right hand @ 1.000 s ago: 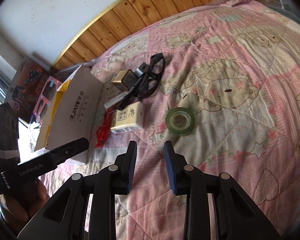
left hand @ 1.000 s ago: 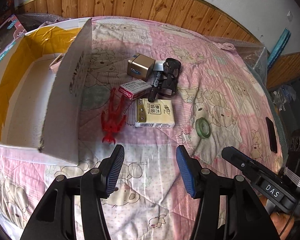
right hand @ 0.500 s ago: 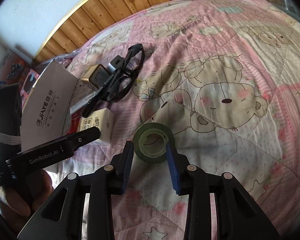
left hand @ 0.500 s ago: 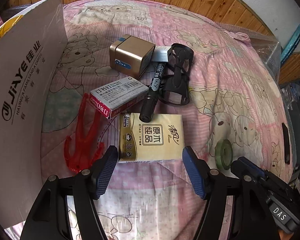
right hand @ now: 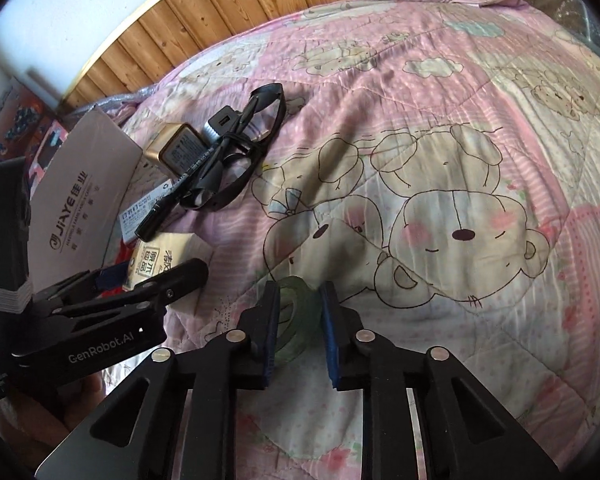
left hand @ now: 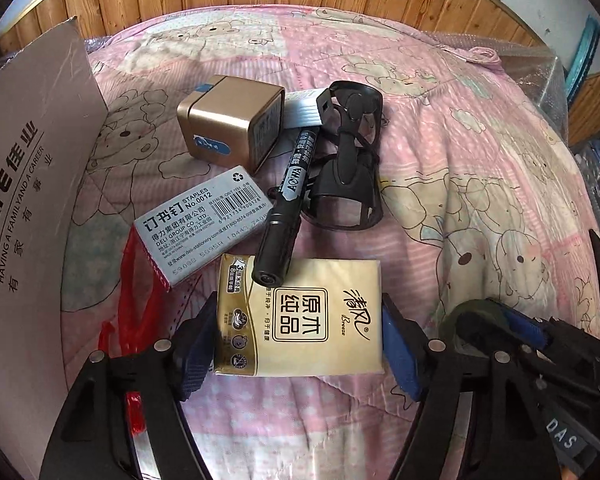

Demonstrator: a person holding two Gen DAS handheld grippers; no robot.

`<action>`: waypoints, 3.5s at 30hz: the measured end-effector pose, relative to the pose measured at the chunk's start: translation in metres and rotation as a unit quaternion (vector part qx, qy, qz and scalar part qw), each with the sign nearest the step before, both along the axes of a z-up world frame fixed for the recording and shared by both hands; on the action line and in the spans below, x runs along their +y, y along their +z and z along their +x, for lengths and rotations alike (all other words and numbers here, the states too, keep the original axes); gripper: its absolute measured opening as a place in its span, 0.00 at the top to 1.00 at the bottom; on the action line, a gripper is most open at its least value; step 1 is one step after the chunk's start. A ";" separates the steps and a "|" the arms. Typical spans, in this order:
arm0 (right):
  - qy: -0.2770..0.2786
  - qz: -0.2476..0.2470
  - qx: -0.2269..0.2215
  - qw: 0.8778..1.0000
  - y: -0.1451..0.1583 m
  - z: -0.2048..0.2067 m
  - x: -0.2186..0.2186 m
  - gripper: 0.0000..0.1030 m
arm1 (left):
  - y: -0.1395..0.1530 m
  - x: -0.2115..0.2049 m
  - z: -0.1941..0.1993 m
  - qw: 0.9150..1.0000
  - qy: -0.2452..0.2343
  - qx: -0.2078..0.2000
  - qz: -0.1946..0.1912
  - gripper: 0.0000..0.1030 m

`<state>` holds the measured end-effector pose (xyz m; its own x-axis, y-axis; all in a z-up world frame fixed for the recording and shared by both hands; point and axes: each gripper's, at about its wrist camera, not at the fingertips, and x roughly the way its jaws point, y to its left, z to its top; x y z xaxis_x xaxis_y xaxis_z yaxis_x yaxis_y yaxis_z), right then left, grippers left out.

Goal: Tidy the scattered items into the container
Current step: 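Grasp the gold tissue pack with the left tool while the right tool grasps the green tape, then carry the tissue pack and green tape roll over the box with both tools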

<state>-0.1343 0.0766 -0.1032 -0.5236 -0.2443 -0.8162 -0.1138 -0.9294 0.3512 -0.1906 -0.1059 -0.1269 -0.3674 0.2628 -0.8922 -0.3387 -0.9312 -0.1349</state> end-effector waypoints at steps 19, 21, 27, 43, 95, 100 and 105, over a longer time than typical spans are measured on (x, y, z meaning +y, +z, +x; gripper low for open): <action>0.006 -0.002 0.044 0.999 0.046 0.045 -0.021 0.87 | 0.059 -0.023 0.048 0.998 0.004 0.030 0.054 0.29; 0.010 0.003 0.049 0.999 0.051 0.054 -0.027 0.88 | 0.068 -0.028 0.058 0.997 0.004 0.038 0.060 0.29; 0.025 0.016 0.072 0.997 0.073 0.079 -0.046 0.88 | 0.094 -0.047 0.086 0.995 0.011 0.061 0.079 0.29; 0.064 0.054 0.123 0.989 0.120 0.137 -0.106 0.88 | 0.140 -0.102 0.151 0.986 0.032 0.110 0.121 0.29; 0.238 0.070 0.181 0.952 0.196 0.050 -0.286 0.88 | 0.189 -0.279 0.092 0.961 0.177 0.154 0.148 0.29; 0.250 0.069 0.178 0.949 0.198 0.033 -0.294 0.88 | 0.189 -0.285 0.078 0.961 0.184 0.152 0.139 0.29; 0.258 0.067 0.173 0.948 0.200 0.016 -0.300 0.88 | 0.188 -0.289 0.065 0.962 0.187 0.147 0.133 0.29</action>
<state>-0.1185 -0.2235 0.0965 -0.6044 -0.4467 -0.6597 0.4690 -0.8688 0.1585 -0.1256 -0.3950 0.0609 -0.7071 0.2673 -0.6547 -0.0459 -0.9412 -0.3347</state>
